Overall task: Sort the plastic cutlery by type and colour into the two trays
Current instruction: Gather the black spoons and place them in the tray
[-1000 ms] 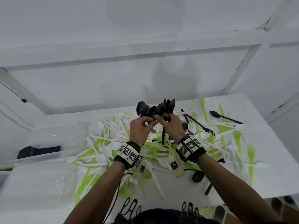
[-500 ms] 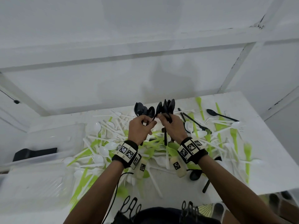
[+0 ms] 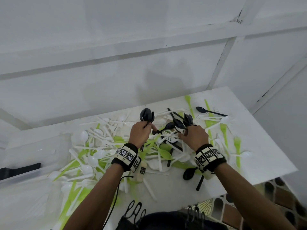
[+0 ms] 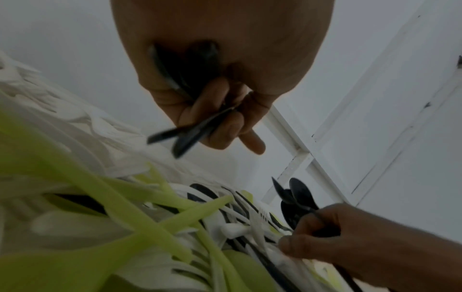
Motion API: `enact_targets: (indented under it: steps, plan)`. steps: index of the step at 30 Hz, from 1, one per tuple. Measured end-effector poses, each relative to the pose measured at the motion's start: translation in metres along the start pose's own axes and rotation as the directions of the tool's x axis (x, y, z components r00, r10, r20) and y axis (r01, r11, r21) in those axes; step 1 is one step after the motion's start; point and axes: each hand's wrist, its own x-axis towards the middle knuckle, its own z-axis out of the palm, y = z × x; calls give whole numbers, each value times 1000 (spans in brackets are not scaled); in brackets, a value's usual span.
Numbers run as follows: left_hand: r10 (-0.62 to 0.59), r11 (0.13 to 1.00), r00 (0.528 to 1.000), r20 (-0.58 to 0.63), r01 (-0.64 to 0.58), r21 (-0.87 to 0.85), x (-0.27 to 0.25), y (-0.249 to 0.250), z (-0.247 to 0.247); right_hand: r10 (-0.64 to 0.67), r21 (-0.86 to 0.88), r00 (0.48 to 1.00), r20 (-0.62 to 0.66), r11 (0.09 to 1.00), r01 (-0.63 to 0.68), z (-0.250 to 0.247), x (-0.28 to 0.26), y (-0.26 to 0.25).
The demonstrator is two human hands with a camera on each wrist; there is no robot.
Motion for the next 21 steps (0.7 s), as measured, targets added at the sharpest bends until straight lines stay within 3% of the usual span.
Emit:
enact_targets:
  steps: [2, 6, 9, 13, 18, 21]
  plan:
    - [6, 995, 999, 37, -9, 95, 1, 0, 4, -9, 8, 1000, 13, 1000, 9, 0, 1, 4]
    - [5, 919, 1000, -25, 5, 395, 9, -7, 8, -6, 5, 1000, -29, 1000, 6, -5, 0, 4]
    - [6, 839, 999, 36, -24, 543, 17, -12, 9, -34, 140, 994, -102, 989, 48, -7, -4, -5]
    - [-15, 823, 991, 134, -64, 565, 22, -12, 8, -130, 325, 988, -86, 934, 151, -2, -6, -19]
    - [190, 746, 964, 187, -266, 611, 31, -5, -13, -211, 384, 968, -132, 890, 246, 4, -2, -34]
    - [108, 672, 948, 300, -292, 680, 39, -3, -12, -227, 394, 964, -136, 881, 263, 3, 3, -42]
